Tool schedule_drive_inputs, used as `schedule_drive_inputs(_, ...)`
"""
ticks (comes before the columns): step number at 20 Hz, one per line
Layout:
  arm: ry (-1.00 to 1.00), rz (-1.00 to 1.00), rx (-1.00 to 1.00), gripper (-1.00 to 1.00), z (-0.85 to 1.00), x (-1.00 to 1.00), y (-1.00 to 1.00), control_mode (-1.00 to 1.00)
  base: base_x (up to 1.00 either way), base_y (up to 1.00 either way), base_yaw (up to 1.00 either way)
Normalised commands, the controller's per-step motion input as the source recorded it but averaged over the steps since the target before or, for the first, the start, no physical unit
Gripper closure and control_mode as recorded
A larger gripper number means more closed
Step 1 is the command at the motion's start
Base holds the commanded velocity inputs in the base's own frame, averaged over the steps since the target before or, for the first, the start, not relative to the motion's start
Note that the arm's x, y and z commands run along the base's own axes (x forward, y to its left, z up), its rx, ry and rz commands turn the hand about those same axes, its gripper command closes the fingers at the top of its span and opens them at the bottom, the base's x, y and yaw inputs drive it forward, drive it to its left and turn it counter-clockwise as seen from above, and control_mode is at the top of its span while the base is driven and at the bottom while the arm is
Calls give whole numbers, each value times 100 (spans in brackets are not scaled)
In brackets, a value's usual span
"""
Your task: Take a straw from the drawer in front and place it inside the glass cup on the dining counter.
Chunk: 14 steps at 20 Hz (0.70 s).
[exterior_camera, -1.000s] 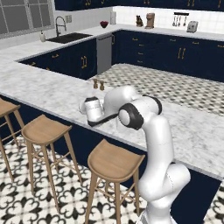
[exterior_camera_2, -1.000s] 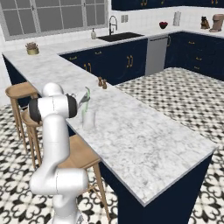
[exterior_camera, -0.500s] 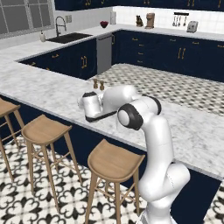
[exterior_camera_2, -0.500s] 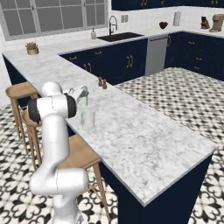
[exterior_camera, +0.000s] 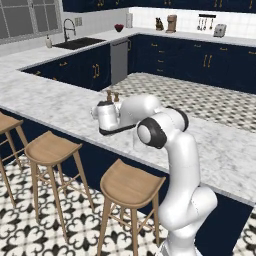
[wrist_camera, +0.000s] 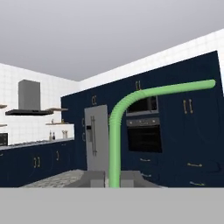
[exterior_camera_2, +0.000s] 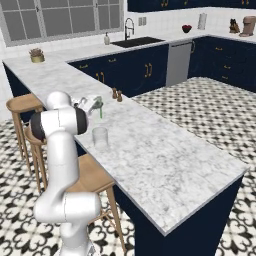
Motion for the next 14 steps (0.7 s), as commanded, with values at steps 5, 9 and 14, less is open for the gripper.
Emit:
schedule_drive_inputs(5,0,0,0,100,-74,-1,-10,-100,0,0,0)
schedule_drive_inputs(9,0,0,0,100,-48,0,0,-100,0,0,0)
schedule_drive_inputs(14,0,0,0,100,-21,0,0,-100,0,0,0)
